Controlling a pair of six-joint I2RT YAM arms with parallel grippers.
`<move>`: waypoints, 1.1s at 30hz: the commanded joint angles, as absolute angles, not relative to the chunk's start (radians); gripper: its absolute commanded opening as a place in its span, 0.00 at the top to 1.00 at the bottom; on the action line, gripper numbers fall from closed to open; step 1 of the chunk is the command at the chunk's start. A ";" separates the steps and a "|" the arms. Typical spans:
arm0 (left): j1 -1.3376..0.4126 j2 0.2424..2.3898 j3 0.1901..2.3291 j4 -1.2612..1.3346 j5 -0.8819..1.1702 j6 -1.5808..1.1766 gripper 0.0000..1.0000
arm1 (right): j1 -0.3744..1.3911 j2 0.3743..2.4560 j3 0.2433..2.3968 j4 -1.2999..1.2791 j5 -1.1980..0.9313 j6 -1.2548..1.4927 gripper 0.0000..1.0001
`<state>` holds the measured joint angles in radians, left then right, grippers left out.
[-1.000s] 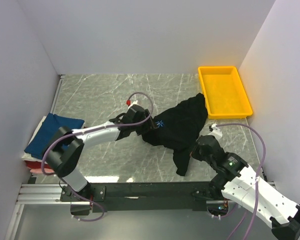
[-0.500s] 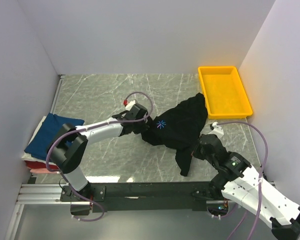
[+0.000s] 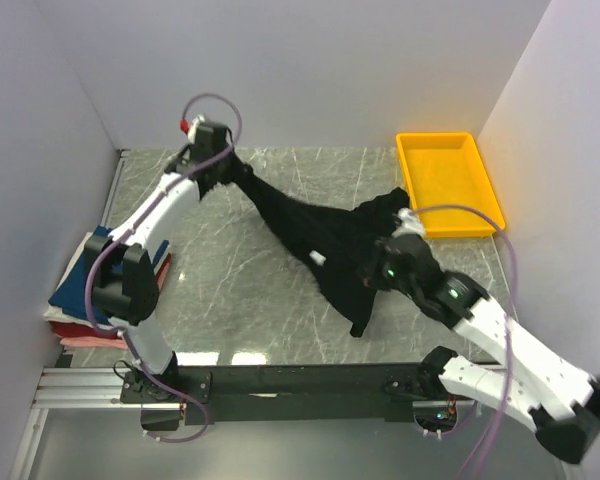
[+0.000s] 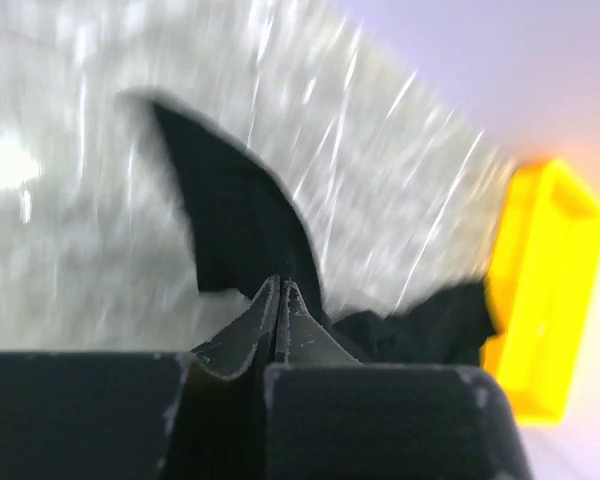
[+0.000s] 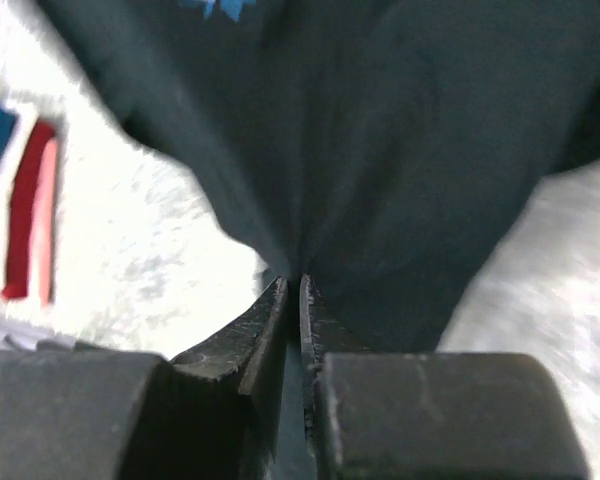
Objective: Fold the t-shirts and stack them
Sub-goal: Flatten the tshirt out
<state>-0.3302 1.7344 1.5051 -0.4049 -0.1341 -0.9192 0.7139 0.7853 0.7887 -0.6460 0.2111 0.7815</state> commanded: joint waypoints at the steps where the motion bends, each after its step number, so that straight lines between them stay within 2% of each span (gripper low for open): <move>1: -0.240 1.830 1.676 -0.451 -0.077 -0.815 0.99 | 0.722 1.027 0.938 -0.477 0.034 0.692 0.81; 3: -0.209 1.897 1.786 -0.501 -0.022 -0.790 0.84 | 0.726 1.144 1.006 -0.408 -0.085 0.661 0.77; 4: -0.190 1.911 1.810 -0.521 -0.009 -0.763 0.69 | 0.727 1.243 1.035 -0.384 -0.115 0.651 0.68; 5: -0.189 1.905 1.821 -0.537 -0.008 -0.752 0.31 | 0.732 1.291 1.104 -0.379 -0.144 0.631 0.66; 6: -0.189 1.892 1.806 -0.535 -0.009 -0.741 0.23 | 0.733 1.333 1.138 -0.386 -0.162 0.620 0.63; 8: -0.192 1.792 1.734 -0.511 -0.008 -0.741 0.15 | 0.736 1.379 1.179 -0.405 -0.147 0.607 0.55; 10: -0.198 1.711 1.584 -0.482 -0.009 -0.775 0.15 | 0.735 1.344 1.128 -0.399 -0.059 0.617 0.47; 12: -0.215 1.590 1.409 -0.469 -0.027 -0.833 0.24 | 0.712 1.310 1.080 -0.407 -0.005 0.633 0.46; 14: -0.247 1.455 1.271 -0.421 -0.031 -0.870 0.26 | 0.684 1.252 0.987 -0.396 0.047 0.655 0.45; 15: -0.305 1.413 1.143 -0.391 -0.075 -0.920 0.26 | 0.643 1.230 0.948 -0.382 0.048 0.661 0.45; 17: -0.383 1.323 1.039 -0.356 -0.104 -0.960 0.28 | 0.586 1.175 0.846 -0.341 0.019 0.672 0.44; 18: -0.476 1.309 0.970 -0.339 -0.130 -0.989 0.29 | 0.519 1.151 0.816 -0.330 0.005 0.670 0.44; 22: -0.717 1.368 0.945 -0.382 -0.254 -1.022 0.32 | 0.399 1.117 0.732 -0.311 -0.041 0.640 0.44; 26: -0.944 1.477 1.012 -0.434 -0.379 -0.999 0.34 | 0.325 1.080 0.700 -0.298 -0.061 0.629 0.43; 33: -1.140 1.693 1.186 -0.532 -0.477 -0.959 0.32 | 0.218 1.104 0.673 -0.258 -0.103 0.626 0.41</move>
<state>-1.0981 1.6577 1.0985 -0.4831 -0.3733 -0.9798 0.2493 1.0966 0.6834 -0.3145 -0.0776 0.6415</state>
